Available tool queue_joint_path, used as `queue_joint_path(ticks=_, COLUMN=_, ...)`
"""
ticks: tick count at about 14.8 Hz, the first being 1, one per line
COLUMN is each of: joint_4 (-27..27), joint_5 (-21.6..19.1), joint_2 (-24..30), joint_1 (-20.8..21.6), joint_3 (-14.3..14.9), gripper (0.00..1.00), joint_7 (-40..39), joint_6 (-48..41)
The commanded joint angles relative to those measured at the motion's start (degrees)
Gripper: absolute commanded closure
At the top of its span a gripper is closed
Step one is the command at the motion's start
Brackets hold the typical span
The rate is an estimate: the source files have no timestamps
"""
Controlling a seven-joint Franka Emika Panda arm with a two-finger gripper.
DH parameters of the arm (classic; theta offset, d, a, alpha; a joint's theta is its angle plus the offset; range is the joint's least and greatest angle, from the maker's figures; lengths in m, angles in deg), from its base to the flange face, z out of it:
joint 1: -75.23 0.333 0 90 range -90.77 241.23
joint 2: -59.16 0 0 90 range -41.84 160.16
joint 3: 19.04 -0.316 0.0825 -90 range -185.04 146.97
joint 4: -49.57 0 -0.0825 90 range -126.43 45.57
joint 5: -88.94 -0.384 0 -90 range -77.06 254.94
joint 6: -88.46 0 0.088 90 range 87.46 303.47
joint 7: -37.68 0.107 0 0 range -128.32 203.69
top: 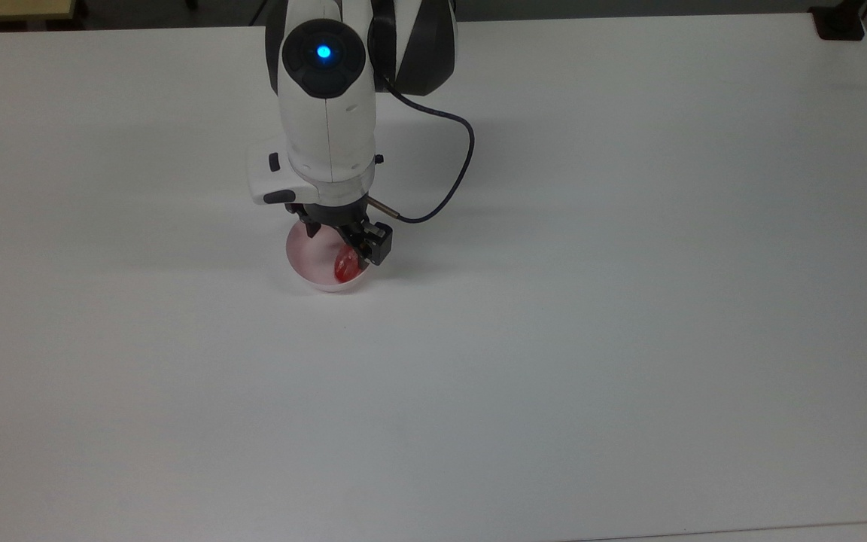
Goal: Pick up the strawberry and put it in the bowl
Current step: 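Open the gripper to release the strawberry and raise it away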
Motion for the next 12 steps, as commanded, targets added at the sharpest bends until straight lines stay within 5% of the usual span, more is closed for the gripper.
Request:
queue_joint_path(ticks=1, joint_4=-0.6, joint_5=-0.3, joint_2=3.5, joint_1=-0.2, joint_3=0.3, gripper=0.00, joint_7=0.6, joint_6=-1.0)
queue_joint_path(ticks=9, joint_4=5.2, joint_5=-0.6, joint_2=17.7, joint_1=-0.7, joint_3=1.2, gripper=0.00, joint_7=-1.2, joint_6=-28.7)
queue_joint_path(ticks=12, joint_4=5.2, joint_5=-1.8, joint_2=22.8, joint_1=-0.3, joint_3=2.0, gripper=0.00, joint_7=-12.6, joint_6=-39.0)
